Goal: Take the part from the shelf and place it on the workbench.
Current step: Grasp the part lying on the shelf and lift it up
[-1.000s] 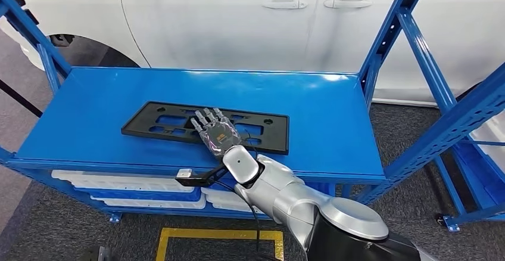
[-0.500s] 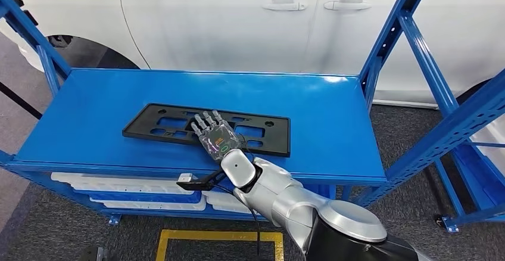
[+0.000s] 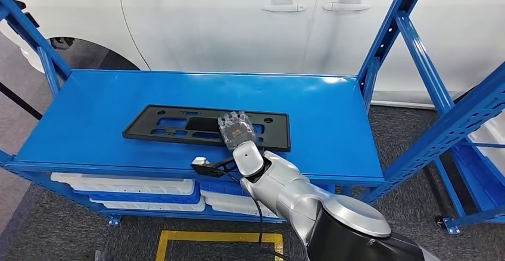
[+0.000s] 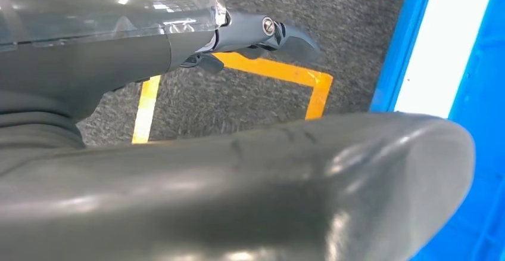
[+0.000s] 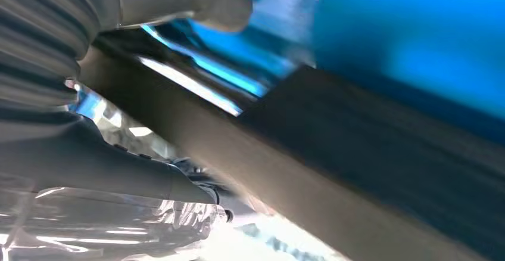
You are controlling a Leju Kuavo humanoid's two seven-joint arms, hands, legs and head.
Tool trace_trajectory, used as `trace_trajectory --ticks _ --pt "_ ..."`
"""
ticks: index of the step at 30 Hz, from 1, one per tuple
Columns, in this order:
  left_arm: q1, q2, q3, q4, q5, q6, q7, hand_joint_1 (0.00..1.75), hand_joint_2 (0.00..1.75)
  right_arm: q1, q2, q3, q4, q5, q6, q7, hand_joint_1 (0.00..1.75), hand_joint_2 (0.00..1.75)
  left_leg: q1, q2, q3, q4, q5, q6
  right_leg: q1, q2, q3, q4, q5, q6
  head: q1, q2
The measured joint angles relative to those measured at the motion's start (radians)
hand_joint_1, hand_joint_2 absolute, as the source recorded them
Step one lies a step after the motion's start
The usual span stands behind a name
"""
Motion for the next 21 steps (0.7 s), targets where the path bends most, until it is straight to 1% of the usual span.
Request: trace_trajectory --ticks 2,7,8,9,10,11,12,13,14,15,16,18,19,20,21 --pt "-0.002 0.001 0.000 0.000 -0.002 0.000 0.000 0.00 0.00 -0.001 -0.002 -0.007 0.004 -0.001 0.001 0.000 1.75 1.75 0.001 0.001 -0.001 0.002 -0.004 -0.006 -0.004 -0.001 0.002 -0.005 0.004 -0.007 0.000 0.000" --pt "-0.003 0.002 0.000 0.000 -0.002 0.001 0.000 0.00 0.00 -0.002 -0.002 -0.008 0.005 -0.001 0.001 0.000 1.75 1.75 0.002 0.001 -0.002 0.005 -0.007 -0.008 -0.005 -0.001 0.003 -0.007 0.005 -0.009 0.000 0.000" --pt "-0.003 0.002 0.000 0.000 -0.002 0.001 0.000 0.00 0.00 -0.003 -0.002 -0.009 0.005 -0.001 0.001 0.000 1.75 1.75 0.002 0.001 -0.006 0.014 -0.014 -0.009 -0.005 -0.001 0.003 -0.007 0.005 -0.010 0.000 0.000" --pt "-0.005 0.002 0.000 0.000 -0.002 0.001 0.000 0.00 0.00 -0.004 -0.002 -0.011 0.006 -0.001 0.001 0.000 1.75 1.75 0.002 0.002 -0.022 0.051 -0.035 -0.012 -0.005 -0.001 0.003 -0.007 0.005 -0.012 0.000 0.000" --pt "-0.007 0.003 0.000 0.000 -0.002 0.001 0.001 0.00 0.00 -0.005 -0.002 -0.013 0.007 -0.001 0.000 0.000 1.75 1.75 0.003 0.002 -0.045 0.104 -0.063 -0.016 -0.005 -0.001 0.004 -0.008 0.005 -0.014 0.000 0.000" --pt "-0.009 0.004 0.000 0.000 -0.003 0.001 0.001 0.00 0.00 -0.005 -0.002 -0.015 0.008 -0.001 0.000 0.001 1.75 1.75 0.003 0.002 -0.077 0.174 -0.096 -0.020 -0.005 -0.002 0.004 -0.008 0.005 -0.016 0.000 0.000" --pt "-0.011 0.005 0.000 0.000 -0.003 0.000 0.002 0.00 0.00 -0.006 -0.003 -0.018 0.010 0.000 0.000 0.002 1.75 1.75 0.004 0.002 -0.089 0.199 -0.096 -0.021 -0.004 -0.001 0.005 -0.008 0.004 -0.016 0.000 0.000" --pt "-0.015 0.005 -0.001 0.000 -0.003 -0.001 0.004 0.00 0.00 -0.008 -0.004 -0.022 0.011 -0.001 0.001 0.002 1.75 1.75 0.001 0.002 -0.070 0.159 -0.072 -0.016 -0.002 -0.001 0.007 -0.007 0.003 -0.013 0.000 0.000" --pt "-0.018 0.005 -0.001 0.000 -0.004 -0.001 0.004 0.00 0.00 -0.009 -0.005 -0.025 0.013 -0.002 0.001 0.002 1.75 1.75 -0.001 0.002 -0.044 0.103 -0.042 -0.010 -0.001 0.000 0.008 -0.007 0.003 -0.008 0.000 0.000" --pt "-0.022 0.005 -0.002 0.000 -0.004 -0.002 0.005 0.00 0.00 -0.011 -0.006 -0.028 0.014 -0.003 0.001 0.002 1.75 1.75 -0.004 0.001 -0.010 0.029 -0.007 -0.001 0.000 0.001 0.009 -0.008 0.003 -0.002 0.000 0.000" --pt "-0.024 0.005 -0.002 0.000 -0.005 -0.002 0.005 0.00 0.00 -0.013 -0.008 -0.031 0.015 -0.004 0.001 0.001 1.75 1.75 -0.008 0.001 0.008 -0.008 0.002 0.007 0.001 0.001 0.009 -0.010 0.004 0.005 0.000 0.000" --pt "-0.025 0.004 -0.006 0.000 -0.005 -0.003 0.002 0.00 0.00 -0.014 -0.011 -0.034 0.016 -0.003 0.000 -0.002 1.75 1.75 -0.003 0.002 0.011 -0.015 0.007 0.019 0.001 0.001 0.008 -0.004 -0.002 0.015 0.000 0.000" --pt "-0.026 0.004 -0.009 0.000 -0.005 -0.004 -0.004 0.00 0.00 -0.015 -0.013 -0.037 0.016 -0.002 0.000 -0.004 1.75 1.75 0.000 0.004 0.013 -0.020 0.010 0.026 0.001 0.000 0.000 0.016 -0.016 0.020 0.000 0.000" --pt "-0.027 0.004 -0.012 0.000 -0.004 -0.008 -0.014 0.00 0.00 -0.016 -0.015 -0.040 0.017 0.000 0.000 -0.004 1.75 1.75 0.002 0.005 0.015 -0.024 0.013 0.031 0.000 0.000 -0.018 0.055 -0.041 0.025 0.000 0.000" --pt "-0.027 0.003 -0.014 0.000 -0.004 -0.012 -0.031 0.00 0.44 -0.015 -0.018 -0.043 0.017 0.004 0.000 -0.005 1.75 1.75 0.002 0.007 0.014 -0.025 0.014 0.034 -0.001 -0.001 -0.046 0.116 -0.074 0.028 0.000 0.000"
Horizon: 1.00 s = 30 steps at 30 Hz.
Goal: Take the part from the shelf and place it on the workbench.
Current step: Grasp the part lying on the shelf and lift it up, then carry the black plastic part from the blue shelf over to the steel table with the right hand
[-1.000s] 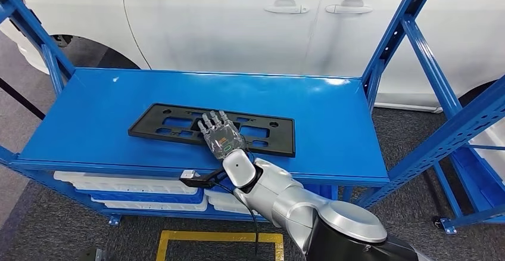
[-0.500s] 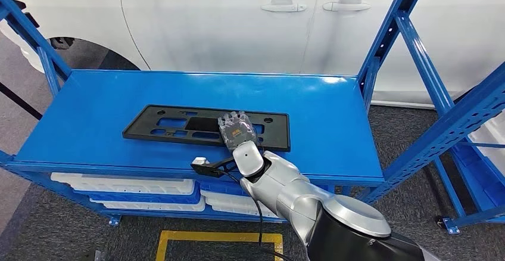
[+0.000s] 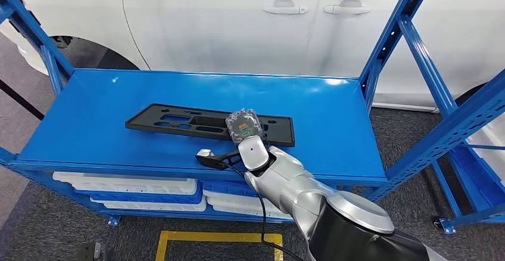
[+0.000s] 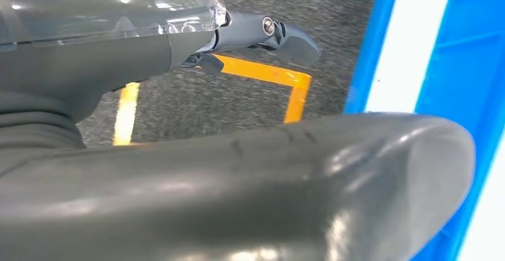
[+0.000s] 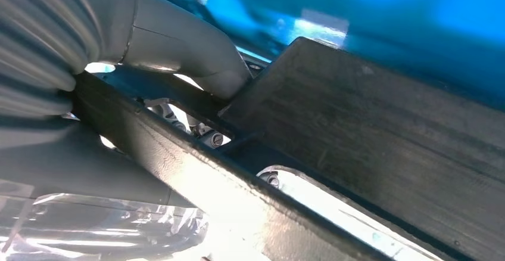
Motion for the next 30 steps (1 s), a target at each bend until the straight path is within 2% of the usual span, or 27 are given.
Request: trace_trajectory --ticks 1,2,3,4,5,6,8,9,11,13,14,17,18,19,20,22,23,24,27,29,30 --pt "0.000 0.000 -0.001 0.000 0.001 -0.004 -0.019 0.00 0.87 0.001 -0.003 -0.003 0.000 0.004 0.000 -0.001 1.75 1.75 0.000 0.000 -0.002 0.000 0.000 0.002 -0.001 0.000 -0.034 0.069 -0.031 0.002 0.000 0.000" --pt "0.001 0.000 -0.002 0.000 0.003 -0.007 -0.038 0.00 1.31 0.002 -0.006 -0.006 0.001 0.009 0.000 -0.002 1.75 1.75 0.000 0.000 -0.003 0.001 0.000 0.002 -0.003 0.000 -0.062 0.127 -0.051 0.004 0.000 0.000" --pt "0.001 -0.001 -0.003 0.000 0.005 -0.008 -0.054 0.00 1.75 0.003 -0.009 -0.009 0.001 0.014 0.000 -0.004 1.75 1.75 0.000 0.000 -0.004 0.002 0.000 0.002 -0.004 -0.001 -0.077 0.156 -0.053 0.006 0.000 0.000" --pt "0.001 -0.001 -0.003 0.000 0.007 -0.008 -0.063 0.00 1.75 0.003 -0.010 -0.013 0.002 0.019 -0.002 -0.007 1.75 1.75 0.000 0.000 -0.004 0.003 0.000 0.001 -0.005 -0.001 -0.072 0.145 -0.036 0.006 0.000 0.000" --pt "0.001 -0.002 -0.003 0.000 0.010 -0.007 -0.067 0.00 1.75 0.002 -0.011 -0.017 0.002 0.024 -0.004 -0.011 1.75 1.75 0.000 -0.001 -0.003 0.005 -0.001 -0.001 -0.006 -0.001 -0.048 0.096 -0.004 0.005 0.000 0.000" --pt "0.000 -0.003 -0.003 0.000 0.012 -0.006 -0.068 0.00 1.75 0.000 -0.011 -0.023 0.002 0.027 -0.009 -0.016 1.75 1.75 0.000 -0.002 -0.003 0.009 -0.003 -0.003 -0.008 -0.001 -0.013 0.024 0.031 0.003 0.000 0.000" --pt "-0.003 -0.004 -0.003 0.000 0.014 -0.005 -0.065 0.00 1.75 -0.004 -0.011 -0.035 0.002 0.032 -0.017 -0.027 1.75 1.75 -0.004 -0.005 -0.008 0.019 -0.009 -0.013 -0.007 -0.001 0.041 -0.088 0.069 -0.004 0.000 0.000" --pt "-0.004 -0.005 -0.003 0.000 0.015 -0.004 -0.063 0.00 1.75 -0.006 -0.011 -0.039 0.002 0.033 -0.019 -0.031 1.75 1.75 -0.005 -0.006 -0.010 0.022 -0.010 -0.019 -0.005 0.000 0.050 -0.110 0.072 -0.008 0.000 0.000" --pt "-0.006 -0.005 -0.003 0.000 0.017 -0.004 -0.061 0.00 1.75 -0.008 -0.010 -0.048 0.001 0.036 -0.019 -0.035 1.75 1.75 -0.004 -0.007 -0.011 0.021 -0.010 -0.030 -0.002 0.001 0.050 -0.115 0.072 -0.020 0.000 0.000" --pt "-0.007 -0.007 -0.003 0.000 0.018 -0.004 -0.060 0.00 1.75 -0.012 -0.008 -0.053 0.000 0.037 -0.020 -0.036 1.75 1.75 -0.001 -0.006 -0.019 0.040 -0.026 -0.041 -0.004 0.000 0.052 -0.120 0.076 -0.032 0.000 0.000" --pt "-0.008 -0.007 -0.003 0.000 0.018 -0.004 -0.060 0.00 1.75 -0.013 -0.007 -0.055 -0.001 0.036 -0.022 -0.040 1.75 1.75 0.000 -0.005 -0.035 0.077 -0.049 -0.046 -0.006 -0.001 0.053 -0.123 0.077 -0.036 0.000 0.000" --pt "-0.007 -0.008 -0.003 0.000 0.021 -0.002 -0.058 0.00 1.75 -0.008 -0.005 -0.071 -0.001 0.012 -0.060 -0.089 1.75 1.75 0.002 -0.004 -0.121 0.267 -0.136 -0.057 -0.005 -0.003 0.053 -0.123 0.077 -0.042 0.000 0.000" --pt "-0.005 -0.008 -0.003 0.000 0.025 -0.002 -0.060 0.00 1.75 -0.006 -0.004 -0.084 -0.003 -0.011 -0.082 -0.127 1.75 1.75 0.003 -0.004 -0.140 0.304 -0.143 -0.058 -0.004 -0.002 0.053 -0.123 0.077 -0.042 0.000 0.000" --pt "-0.005 -0.008 -0.003 0.000 0.031 -0.003 -0.062 0.00 1.75 -0.003 -0.002 -0.102 -0.009 -0.048 -0.105 -0.179 1.75 1.75 0.004 -0.004 -0.141 0.303 -0.129 -0.059 -0.004 -0.001 0.053 -0.122 0.076 -0.042 0.000 0.000" --pt "-0.005 -0.008 -0.003 0.000 0.037 -0.004 -0.064 0.00 1.75 0.000 0.001 -0.123 -0.022 -0.101 -0.125 -0.246 1.75 1.75 0.005 -0.004 -0.123 0.261 -0.098 -0.058 -0.004 0.001 0.053 -0.122 0.076 -0.042 0.000 0.000" --pt "-0.007 -0.008 -0.002 0.000 0.053 -0.006 -0.062 0.00 1.75 0.006 0.008 -0.169 -0.073 -0.248 -0.153 -0.402 1.75 1.75 0.005 -0.003 -0.060 0.122 -0.029 -0.051 -0.002 0.007 0.054 -0.121 0.074 -0.039 0.000 0.000" --pt "-0.008 -0.008 -0.001 0.000 0.062 -0.007 -0.058 0.00 1.75 0.007 0.013 -0.190 -0.107 -0.328 -0.160 -0.481 1.75 1.75 0.002 -0.003 -0.035 0.066 -0.011 -0.046 -0.001 0.009 0.052 -0.120 0.074 -0.036 0.000 0.000" --pt "-0.009 -0.009 0.000 0.000 0.072 -0.008 -0.055 0.00 1.75 0.010 0.016 -0.212 -0.146 -0.401 -0.159 -0.556 1.75 1.75 0.000 -0.003 -0.023 0.036 -0.006 -0.041 0.001 0.010 0.050 -0.120 0.074 -0.031 0.000 0.000" --pt "0.001 -0.009 0.012 0.000 0.111 -0.016 -0.059 0.00 1.75 0.056 0.011 -0.297 -0.315 -0.574 -0.084 -0.747 1.75 1.75 -0.001 -0.005 -0.018 0.022 -0.010 -0.025 0.002 0.007 0.048 -0.120 0.071 -0.014 0.000 0.000" --pt "0.017 -0.009 0.025 0.000 0.131 -0.025 -0.074 0.00 1.75 0.123 -0.025 -0.367 -0.503 -0.684 0.028 -0.822 1.75 1.75 0.004 -0.007 -0.013 0.012 -0.006 -0.011 0.003 0.004 0.034 -0.082 0.042 -0.003 0.000 0.000" --pt "0.026 -0.010 0.030 0.000 0.138 -0.030 -0.082 0.00 1.75 0.163 -0.052 -0.404 -0.610 -0.748 0.090 -0.846 1.75 1.75 0.006 -0.008 -0.011 0.009 -0.006 -0.005 0.002 0.003 0.012 -0.033 0.014 0.001 0.000 0.000"
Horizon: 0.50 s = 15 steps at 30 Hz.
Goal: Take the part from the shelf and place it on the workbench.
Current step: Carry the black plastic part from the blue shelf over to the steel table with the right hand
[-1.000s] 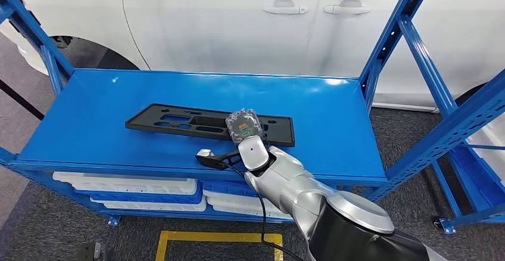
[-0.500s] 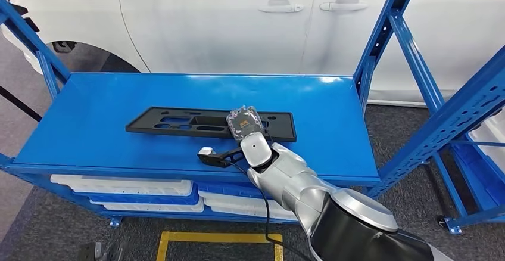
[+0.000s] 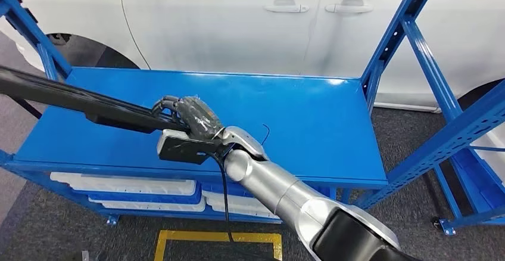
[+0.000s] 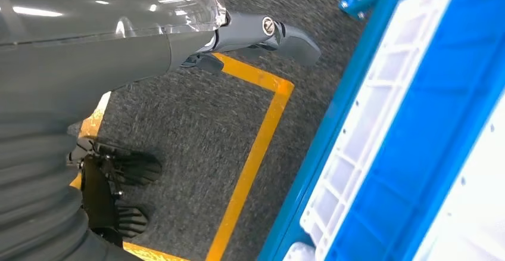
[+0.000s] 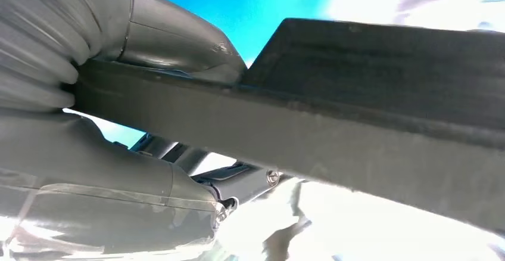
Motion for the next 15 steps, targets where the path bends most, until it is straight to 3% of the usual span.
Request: trace_trajectory --ticks 2,3,4,5,8,10,13,15 --pt "0.018 -0.003 0.006 0.000 0.007 -0.007 -0.013 0.00 1.75 0.082 -0.063 -0.076 -0.208 -0.139 0.114 -0.039 1.75 1.75 -0.002 -0.005 0.001 0.000 -0.003 0.008 -0.002 -0.001 -0.064 0.131 -0.058 0.006 0.000 0.000" --pt "0.028 -0.006 0.010 0.000 0.008 -0.011 -0.019 0.00 1.75 0.125 -0.095 -0.115 -0.307 -0.206 0.164 -0.055 1.75 1.75 -0.002 -0.009 0.001 0.001 -0.004 0.010 -0.003 -0.001 -0.089 0.176 -0.069 0.007 0.000 0.000" --pt "0.036 -0.010 0.013 0.000 0.008 -0.013 -0.023 0.00 1.75 0.167 -0.127 -0.153 -0.400 -0.262 0.209 -0.067 1.75 1.75 -0.003 -0.013 0.002 0.002 -0.006 0.011 -0.003 -0.001 -0.097 0.186 -0.061 0.007 0.000 0.000" --pt "0.042 -0.014 0.015 0.000 0.008 -0.014 -0.026 0.00 1.75 0.206 -0.155 -0.187 -0.486 -0.306 0.246 -0.075 1.75 1.75 -0.005 -0.016 0.004 0.004 -0.008 0.012 -0.002 -0.001 -0.087 0.157 -0.034 0.005 0.000 0.000" --pt "0.050 -0.027 0.019 0.000 0.007 -0.014 -0.031 0.00 1.75 0.287 -0.205 -0.259 -0.679 -0.405 0.348 -0.077 1.75 1.75 -0.013 -0.015 0.007 0.012 -0.019 0.007 0.002 -0.005 0.001 -0.037 0.057 -0.011 0.000 0.000" --pt "0.049 -0.032 0.020 0.000 0.007 -0.014 -0.032 0.00 1.75 0.328 -0.222 -0.284 -0.773 -0.480 0.433 -0.068 1.75 1.75 -0.017 -0.011 0.008 0.016 -0.026 -0.001 0.006 -0.006 0.025 -0.088 0.068 -0.017 0.000 0.000" --pt "0.048 -0.037 0.020 0.000 0.006 -0.014 -0.032 0.00 1.75 0.370 -0.240 -0.302 -0.871 -0.551 0.514 -0.053 1.75 1.75 -0.017 -0.006 0.009 0.021 -0.036 -0.014 0.003 -0.004 0.029 -0.095 0.070 -0.026 0.000 0.000" --pt "0.046 -0.040 0.020 0.000 0.006 -0.014 -0.032 0.00 1.75 0.382 -0.248 -0.308 -0.918 -0.567 0.528 -0.049 1.75 1.75 -0.015 -0.002 -0.014 0.078 -0.075 -0.026 -0.003 -0.006 0.034 -0.102 0.071 -0.033 0.000 0.000"
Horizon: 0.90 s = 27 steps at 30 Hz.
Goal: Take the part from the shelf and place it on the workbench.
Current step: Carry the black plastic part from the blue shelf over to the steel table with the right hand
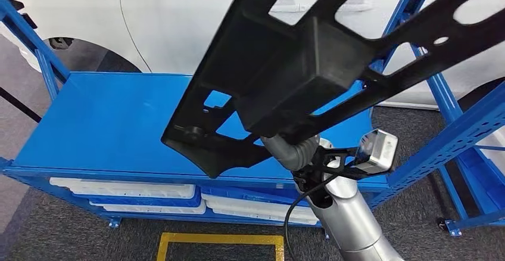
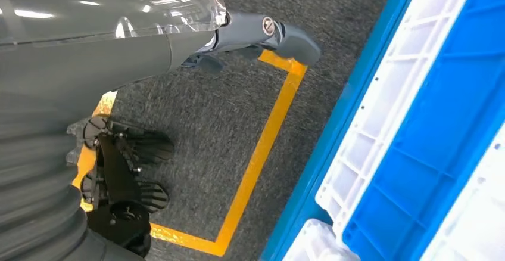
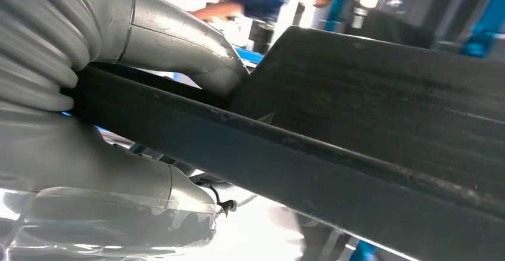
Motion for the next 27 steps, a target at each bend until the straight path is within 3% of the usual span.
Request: trace_trajectory --ticks 2,4,5,6,8,9,13,15,18,19,20,21,23,24,25,27 --pt "-0.001 -0.001 0.000 0.000 0.001 0.000 0.000 0.00 1.75 0.015 -0.007 -0.008 -0.034 -0.013 0.010 0.004 1.75 1.75 0.004 0.002 -0.054 0.121 -0.062 -0.010 0.000 -0.002 0.002 0.000 -0.001 -0.003 0.000 0.000" --pt "0.000 -0.001 0.000 0.000 0.002 -0.001 0.000 0.00 1.75 0.032 -0.014 -0.014 -0.060 -0.039 0.032 0.017 1.75 1.75 0.007 0.002 -0.094 0.206 -0.084 -0.014 0.000 -0.002 0.002 0.002 -0.003 -0.004 0.000 0.000" --pt "0.001 0.000 0.000 0.000 0.003 -0.001 0.000 0.00 1.75 0.038 -0.018 -0.015 -0.072 -0.055 0.045 0.026 1.75 1.75 0.008 0.003 -0.090 0.197 -0.067 -0.014 0.000 -0.001 0.002 0.004 -0.004 -0.004 0.000 0.000" --pt "0.001 0.000 0.000 0.000 0.006 -0.002 0.000 0.00 1.75 0.042 -0.020 -0.015 -0.084 -0.074 0.057 0.037 1.75 1.75 0.008 0.003 -0.067 0.148 -0.034 -0.013 0.000 -0.001 0.003 0.005 -0.005 -0.003 0.000 0.000" --pt "0.001 0.002 0.001 0.000 0.014 -0.002 -0.002 0.00 1.75 0.045 -0.024 -0.017 -0.114 -0.107 0.071 0.057 1.75 1.75 0.006 0.003 0.001 0.009 0.027 -0.005 0.001 0.001 0.006 0.008 -0.006 0.000 0.000 0.000" --pt "0.002 0.003 0.001 0.000 0.020 -0.001 -0.003 0.00 1.75 0.045 -0.025 -0.020 -0.129 -0.121 0.073 0.064 1.75 1.75 0.003 0.002 0.024 -0.038 0.042 0.000 0.002 0.001 0.006 0.008 -0.005 0.004 0.000 0.000" --pt "0.020 0.011 0.012 0.000 0.043 0.002 -0.008 0.00 1.75 0.065 -0.036 -0.040 -0.164 -0.141 0.078 0.058 1.75 1.75 0.001 0.002 0.035 -0.069 0.055 0.023 0.004 0.002 0.004 0.010 -0.003 0.024 0.000 0.000" --pt "0.031 0.014 0.020 0.000 0.045 0.005 -0.011 0.00 1.75 0.090 -0.047 -0.056 -0.172 -0.136 0.087 0.025 1.75 1.75 0.006 0.005 0.031 -0.078 0.066 0.038 0.003 0.002 -0.012 0.057 -0.049 0.033 0.000 0.000" --pt "0.040 0.017 0.026 0.000 0.044 0.010 -0.013 0.00 1.75 0.130 -0.065 -0.076 -0.174 -0.119 0.102 -0.027 1.75 1.75 0.004 0.006 0.012 -0.078 0.080 0.047 -0.002 0.001 -0.080 0.245 -0.168 0.041 0.000 0.000" --pt "0.042 0.018 0.026 0.000 0.043 0.013 -0.013 0.00 1.75 0.142 -0.070 -0.080 -0.174 -0.116 0.105 -0.036 1.75 1.75 0.004 0.006 0.004 -0.077 0.085 0.046 -0.003 0.001 -0.088 0.283 -0.182 0.043 0.000 0.000" --pt "0.045 0.019 0.027 0.000 0.043 0.015 -0.013 0.00 1.75 0.152 -0.074 -0.084 -0.174 -0.114 0.106 -0.041 1.75 1.75 0.003 0.006 -0.003 -0.075 0.090 0.044 -0.005 0.001 -0.076 0.282 -0.175 0.044 0.000 0.000" --pt "0.046 0.019 0.027 0.000 0.042 0.017 -0.013 0.00 1.75 0.158 -0.077 -0.087 -0.174 -0.114 0.107 -0.043 1.75 1.75 0.004 0.006 -0.010 -0.073 0.094 0.042 -0.007 0.000 -0.042 0.239 -0.153 0.045 0.000 0.000" --pt "0.048 0.020 0.028 0.000 0.042 0.019 -0.013 0.00 1.75 0.165 -0.080 -0.093 -0.175 -0.107 0.103 -0.043 1.75 1.75 0.003 0.005 -0.023 -0.063 0.101 0.035 -0.010 0.000 0.053 0.097 -0.107 0.042 0.000 0.000" --pt "0.048 0.021 0.028 0.000 0.041 0.020 -0.013 0.00 1.75 0.168 -0.081 -0.095 -0.175 -0.102 0.102 -0.043 1.75 1.75 0.002 0.004 -0.028 -0.059 0.104 0.030 -0.009 0.001 0.083 0.048 -0.092 0.039 0.000 0.000" --pt "0.048 0.022 0.029 0.000 0.040 0.021 -0.012 0.00 1.75 0.172 -0.082 -0.098 -0.176 -0.096 0.101 -0.046 1.75 1.75 0.001 0.003 -0.031 -0.055 0.108 0.025 -0.007 0.002 0.097 0.021 -0.088 0.036 0.000 0.000" --pt "0.048 0.024 0.030 0.000 0.035 0.021 -0.010 0.00 1.75 0.183 -0.085 -0.105 -0.176 -0.083 0.108 -0.061 1.75 1.75 0.001 0.001 -0.036 -0.056 0.119 0.011 -0.004 0.004 0.089 0.015 -0.080 0.024 0.000 0.000"
